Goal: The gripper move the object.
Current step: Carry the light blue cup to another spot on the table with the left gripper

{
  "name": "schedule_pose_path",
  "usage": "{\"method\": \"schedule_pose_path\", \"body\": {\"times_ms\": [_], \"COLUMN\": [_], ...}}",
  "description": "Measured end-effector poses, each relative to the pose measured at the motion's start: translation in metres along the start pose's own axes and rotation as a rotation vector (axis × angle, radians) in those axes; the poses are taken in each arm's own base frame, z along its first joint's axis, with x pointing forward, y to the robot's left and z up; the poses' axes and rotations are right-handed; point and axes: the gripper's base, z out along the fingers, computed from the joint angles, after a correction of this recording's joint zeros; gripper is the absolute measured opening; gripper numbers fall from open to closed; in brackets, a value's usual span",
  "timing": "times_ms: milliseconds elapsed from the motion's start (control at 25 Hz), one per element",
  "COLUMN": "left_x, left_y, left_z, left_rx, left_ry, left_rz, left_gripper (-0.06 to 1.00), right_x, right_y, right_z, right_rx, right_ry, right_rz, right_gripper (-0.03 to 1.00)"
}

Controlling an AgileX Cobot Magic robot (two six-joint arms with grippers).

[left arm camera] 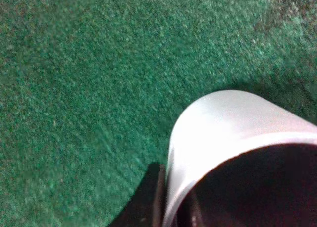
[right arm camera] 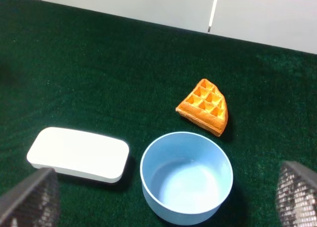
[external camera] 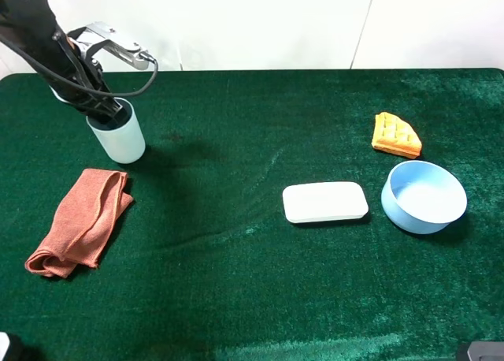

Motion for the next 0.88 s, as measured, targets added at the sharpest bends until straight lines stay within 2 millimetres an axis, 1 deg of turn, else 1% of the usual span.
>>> {"method": "schedule_pose_path", "body": {"times_ms": [720,880], "left_x": [0.0001,-0.0004], "left_y": [-0.0031,-0.0045], "left_z": [0.0028,0.0027], "left_rx": [0.021,0.037], "left_ry": [-0.034,-0.039], "left_rz": [-0.042,-0.067], "left_gripper": [0.05,0.08], "right_x": [0.0000,0.0000], "right_y": [0.0001,0.0001], "right_z": [0.0000,0.0000], "right_rx": [-0.001,-0.001], "right_ry": [0.000,0.000], "right_rz": [0.000,0.000], "right_gripper": [0.66,0.66]}}
